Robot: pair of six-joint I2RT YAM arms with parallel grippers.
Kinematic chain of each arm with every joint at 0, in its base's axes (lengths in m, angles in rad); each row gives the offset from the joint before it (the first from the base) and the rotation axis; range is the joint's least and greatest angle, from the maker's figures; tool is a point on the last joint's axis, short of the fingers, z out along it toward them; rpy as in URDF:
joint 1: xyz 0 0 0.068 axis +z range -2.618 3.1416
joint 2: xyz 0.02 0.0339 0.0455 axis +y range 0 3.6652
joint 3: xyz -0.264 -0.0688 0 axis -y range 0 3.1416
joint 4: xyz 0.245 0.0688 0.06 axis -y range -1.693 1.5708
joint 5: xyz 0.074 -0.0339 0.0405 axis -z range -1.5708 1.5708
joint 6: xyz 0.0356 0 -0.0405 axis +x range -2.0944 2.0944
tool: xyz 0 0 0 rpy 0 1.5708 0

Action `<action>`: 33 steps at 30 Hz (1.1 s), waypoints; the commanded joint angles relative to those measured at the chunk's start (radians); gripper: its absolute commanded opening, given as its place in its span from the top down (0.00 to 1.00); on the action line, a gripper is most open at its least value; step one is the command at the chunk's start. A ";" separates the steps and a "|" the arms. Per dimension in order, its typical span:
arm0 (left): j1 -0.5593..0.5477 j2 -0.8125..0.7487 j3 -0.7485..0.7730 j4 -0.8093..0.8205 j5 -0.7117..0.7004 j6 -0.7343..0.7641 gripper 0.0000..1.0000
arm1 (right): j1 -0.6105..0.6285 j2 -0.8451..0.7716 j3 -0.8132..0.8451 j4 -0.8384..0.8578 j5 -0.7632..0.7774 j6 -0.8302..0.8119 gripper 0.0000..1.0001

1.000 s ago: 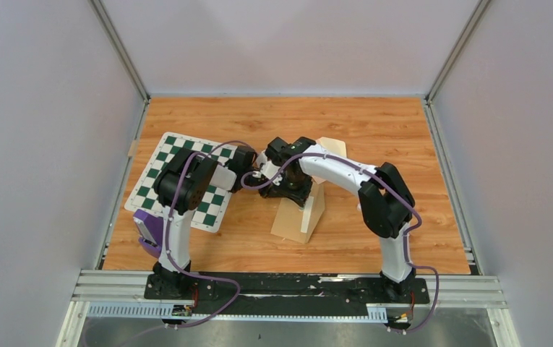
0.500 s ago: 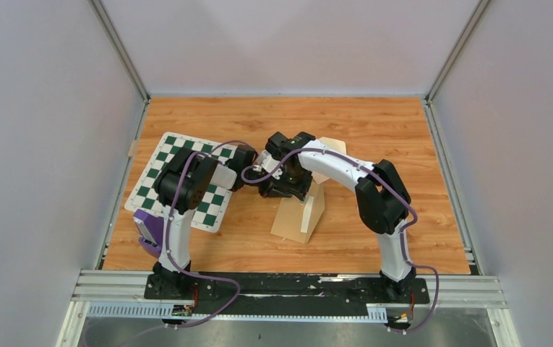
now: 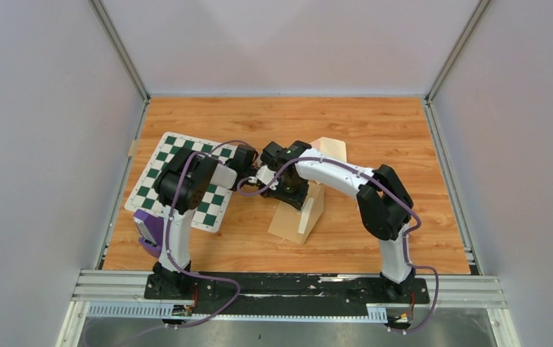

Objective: Place the letter into the envelope and seal it
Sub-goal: Paint the envelope at the center of the board.

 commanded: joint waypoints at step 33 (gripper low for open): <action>-0.006 0.047 -0.008 -0.076 -0.111 0.066 1.00 | -0.071 0.093 0.087 0.043 0.058 -0.011 1.00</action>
